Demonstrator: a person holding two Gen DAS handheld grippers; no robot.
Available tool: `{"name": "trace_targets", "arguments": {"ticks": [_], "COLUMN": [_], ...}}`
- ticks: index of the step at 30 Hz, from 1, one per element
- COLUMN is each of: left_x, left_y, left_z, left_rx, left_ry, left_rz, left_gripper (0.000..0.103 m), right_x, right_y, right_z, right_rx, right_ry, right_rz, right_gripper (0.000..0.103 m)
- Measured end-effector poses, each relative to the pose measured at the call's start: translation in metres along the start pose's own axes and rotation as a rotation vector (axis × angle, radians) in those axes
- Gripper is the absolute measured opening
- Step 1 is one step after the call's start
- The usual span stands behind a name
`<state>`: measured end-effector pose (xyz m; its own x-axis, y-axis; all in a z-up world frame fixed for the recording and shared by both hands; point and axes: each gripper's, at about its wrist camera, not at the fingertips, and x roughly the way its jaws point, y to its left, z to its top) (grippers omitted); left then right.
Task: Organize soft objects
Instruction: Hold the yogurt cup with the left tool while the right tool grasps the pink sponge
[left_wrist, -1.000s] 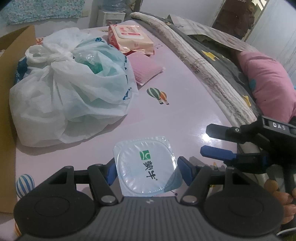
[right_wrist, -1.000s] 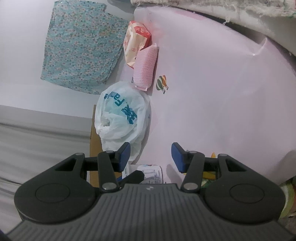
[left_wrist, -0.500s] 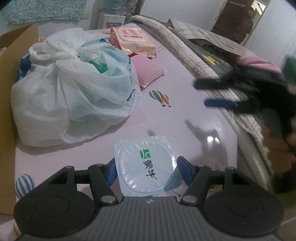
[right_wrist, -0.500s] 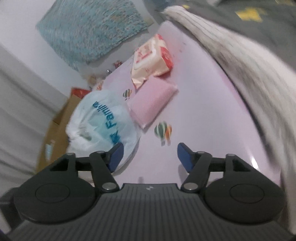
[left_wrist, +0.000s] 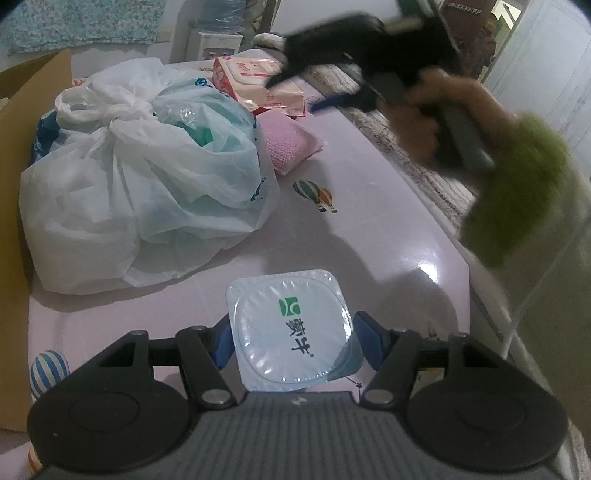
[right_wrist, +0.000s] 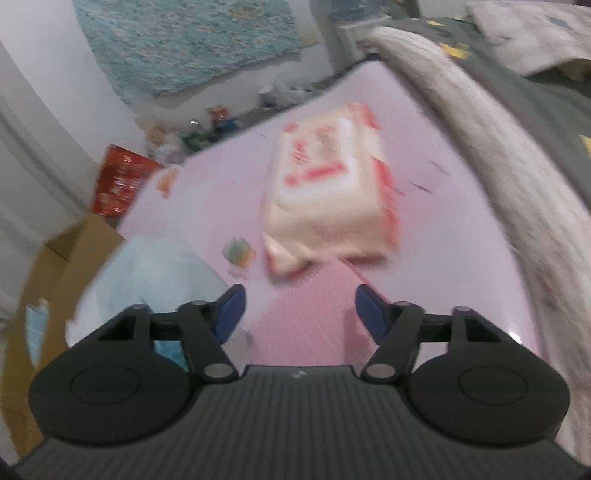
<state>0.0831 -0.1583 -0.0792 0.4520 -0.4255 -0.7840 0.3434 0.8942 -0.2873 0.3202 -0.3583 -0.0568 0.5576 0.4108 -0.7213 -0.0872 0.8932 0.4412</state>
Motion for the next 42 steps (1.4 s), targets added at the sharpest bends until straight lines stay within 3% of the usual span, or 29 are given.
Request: {"name": "trace_targets", "arguments": {"ticks": [4,6,11,15,19,24,28,32,35,38,42], "left_x": [0.000,-0.001,-0.003,-0.004,-0.002,-0.002,-0.001,-0.003,-0.003,-0.004,-0.005], "left_y": [0.001,0.002,0.004,0.003,0.001,0.002,0.003,0.000,0.000,0.001,0.002], "left_z": [0.001,0.000,-0.001,-0.001,-0.001,0.000,-0.001,-0.005,-0.006,-0.006,-0.007], "left_rx": [-0.002,-0.003,-0.011,-0.009,0.001,0.000,0.006,0.014,0.012,0.003,0.003], "left_ry": [0.002,0.003,0.005,0.002,0.000,0.003,-0.002,-0.011,-0.015,-0.016,-0.017], "left_rz": [-0.004,-0.003,-0.007,-0.004,0.001,-0.008,-0.008,0.003,0.005,0.003,0.002], "left_gripper": [0.067,0.067,0.067,0.067,0.067,0.067,0.067,0.067,0.067,0.067,0.067], "right_x": [0.027,0.045,0.063,0.033,0.000,-0.064,-0.092,-0.094,-0.078,-0.055,-0.025], "right_y": [0.007,0.003,-0.013,-0.024,-0.045,-0.055,-0.044,-0.014,0.005,0.015,0.007], "right_z": [0.020,0.024,0.011,-0.008,-0.035,-0.068,-0.075,-0.080,-0.088,-0.083,-0.078], "right_rx": [0.054,0.103,0.168,0.136,0.181,0.179,0.005,-0.332,-0.538,-0.606,-0.573], "right_ry": [0.029,0.083,0.225,0.255,0.290,0.190,0.122,0.098,0.130,0.185,0.273], "right_rz": [0.111,0.151,0.140,0.146,0.181,0.237,0.144,0.061,0.046,0.042,0.037], "right_gripper": [0.053,0.053,0.051,0.054,0.057,0.068,0.079,0.089,0.095,0.098,0.100]}}
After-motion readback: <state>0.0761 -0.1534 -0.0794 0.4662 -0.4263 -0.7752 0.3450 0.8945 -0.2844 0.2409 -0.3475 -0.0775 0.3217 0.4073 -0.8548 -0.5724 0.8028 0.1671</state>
